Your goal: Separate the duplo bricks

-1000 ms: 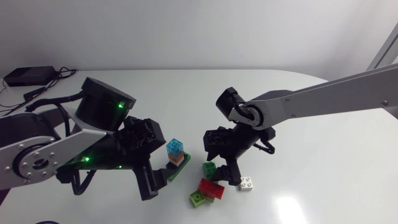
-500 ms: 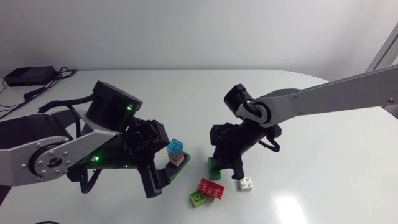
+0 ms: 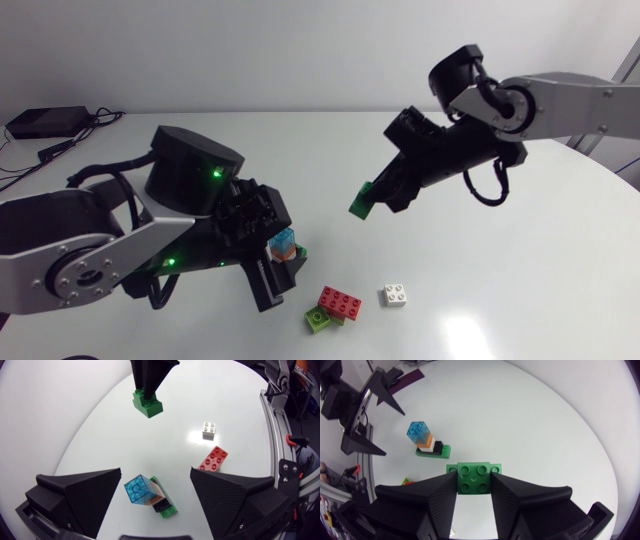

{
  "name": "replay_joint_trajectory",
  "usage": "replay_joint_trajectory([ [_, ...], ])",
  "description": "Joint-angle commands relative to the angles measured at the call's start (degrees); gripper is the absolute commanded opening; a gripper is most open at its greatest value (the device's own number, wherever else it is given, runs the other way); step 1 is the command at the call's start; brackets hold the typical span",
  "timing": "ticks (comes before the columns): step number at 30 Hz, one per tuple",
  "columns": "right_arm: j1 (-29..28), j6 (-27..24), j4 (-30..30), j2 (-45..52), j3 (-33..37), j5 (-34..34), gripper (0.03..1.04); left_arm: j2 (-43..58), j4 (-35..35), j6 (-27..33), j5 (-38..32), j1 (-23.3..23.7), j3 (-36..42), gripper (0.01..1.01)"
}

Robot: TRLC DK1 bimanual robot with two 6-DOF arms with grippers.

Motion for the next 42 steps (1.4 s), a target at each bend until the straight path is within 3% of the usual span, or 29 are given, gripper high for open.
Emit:
replay_joint_trajectory([
  [1, -1.3, 7.5, -2.2, -1.0, 2.6, -1.4, 0.23, 1.5, 2.2, -2.3, -0.9, -1.0, 2.7, 0.962],
  [5, -2.1, 13.5, -4.0, -1.7, 4.4, -4.8, 0.23, 5.4, 7.0, -5.4, -2.5, -1.5, 4.2, 0.961],
  [13, -2.3, 19.3, -3.4, -5.0, 3.5, -8.2, 0.23, 12.0, 13.4, -9.1, -5.0, -2.4, 8.7, 0.957],
  [23, -3.5, 25.6, -0.6, -3.3, 3.5, -11.7, 0.23, 14.0, 13.1, -16.1, -4.8, -2.4, 14.9, 0.925],
  [33, -2.4, 29.0, 2.6, -2.4, 1.9, -13.3, 0.23, 15.9, 15.4, -17.3, -4.4, -2.4, 13.5, 0.905],
  [42, -2.0, 29.6, 2.7, -1.5, 2.1, -13.7, 0.23, 17.0, 17.6, -17.4, -4.4, -1.9, 14.7, 0.816],
])
